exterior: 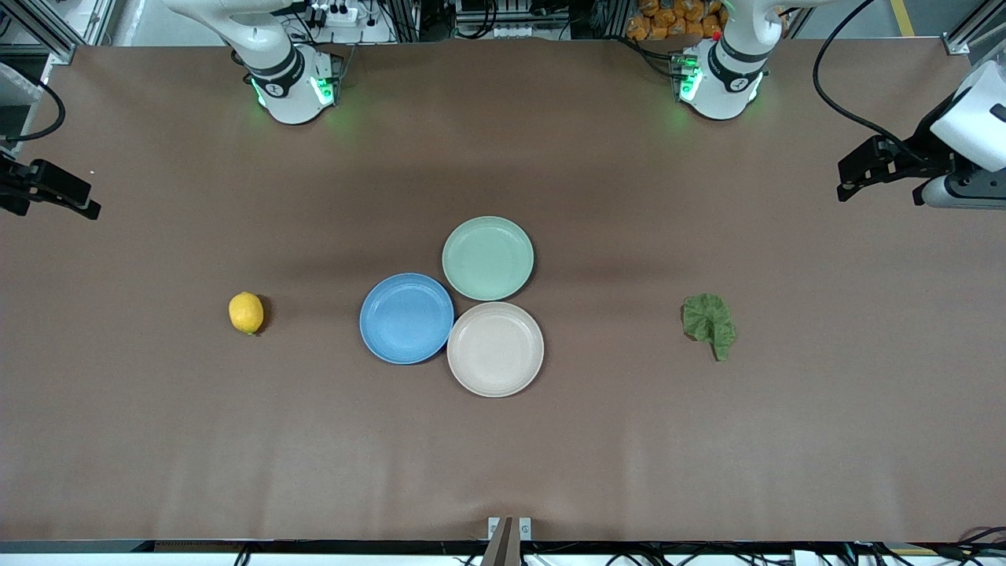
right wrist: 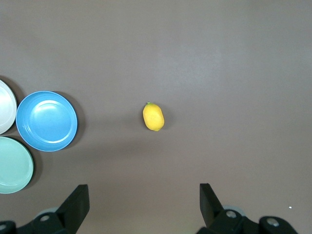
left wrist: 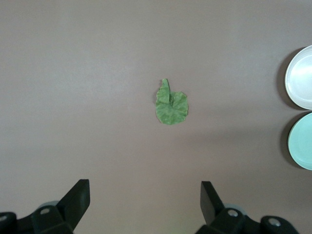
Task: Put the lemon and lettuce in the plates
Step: 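Reach the right gripper to the lemon while the left gripper reaches the lettuce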
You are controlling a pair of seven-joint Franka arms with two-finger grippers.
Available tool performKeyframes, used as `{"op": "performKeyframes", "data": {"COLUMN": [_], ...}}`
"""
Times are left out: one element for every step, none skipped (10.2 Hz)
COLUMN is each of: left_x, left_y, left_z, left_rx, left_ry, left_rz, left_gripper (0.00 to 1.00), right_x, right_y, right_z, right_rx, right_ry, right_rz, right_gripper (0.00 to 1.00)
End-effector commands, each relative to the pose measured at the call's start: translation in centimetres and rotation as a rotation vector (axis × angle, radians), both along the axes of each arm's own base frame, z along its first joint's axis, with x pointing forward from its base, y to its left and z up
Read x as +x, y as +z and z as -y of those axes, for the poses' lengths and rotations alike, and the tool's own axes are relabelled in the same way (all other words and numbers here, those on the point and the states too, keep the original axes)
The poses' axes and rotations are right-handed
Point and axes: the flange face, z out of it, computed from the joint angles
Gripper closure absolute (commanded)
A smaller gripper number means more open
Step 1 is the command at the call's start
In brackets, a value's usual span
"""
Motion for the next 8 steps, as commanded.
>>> {"op": "performKeyframes", "data": {"left_x": [0.1,0.1,0.2,0.5,0.7,1.0,1.6,2.2], "left_y": [0.3,0.3,0.2,-0.4,-0.8,-1.4,-2.6,-3.7], "left_z": [-0.1,-0.1,-0.1,0.0,0.2,0.4,0.8,1.0], "left_rx": [0.019,0.017,0.019,0.019,0.018,0.015,0.015,0.014], "left_ry": [0.001,0.004,0.002,0.001,0.002,0.002,0.002,0.000], "left_rz": [-0.004,-0.004,-0.005,-0.017,-0.025,-0.035,-0.056,-0.070], "left_gripper": [0.00,0.00,0.00,0.00,0.00,0.00,0.00,0.00], "right_x": [0.1,0.1,0.0,0.0,0.0,0.2,0.4,0.7], "right_y": [0.5,0.5,0.4,0.3,-0.4,-1.6,-3.1,-5.0], "right_z": [-0.3,-0.2,-0.2,-0.2,-0.1,0.1,0.2,0.1], "right_rx": [-0.002,-0.002,-0.001,0.001,0.002,0.003,0.003,0.005], "right_ry": [-0.011,-0.012,-0.012,-0.012,-0.014,-0.016,-0.018,-0.017], "right_rz": [0.008,0.008,0.004,0.003,0.005,0.006,-0.008,-0.018], "right_gripper": [0.00,0.00,0.00,0.00,0.00,0.00,0.00,0.00]}}
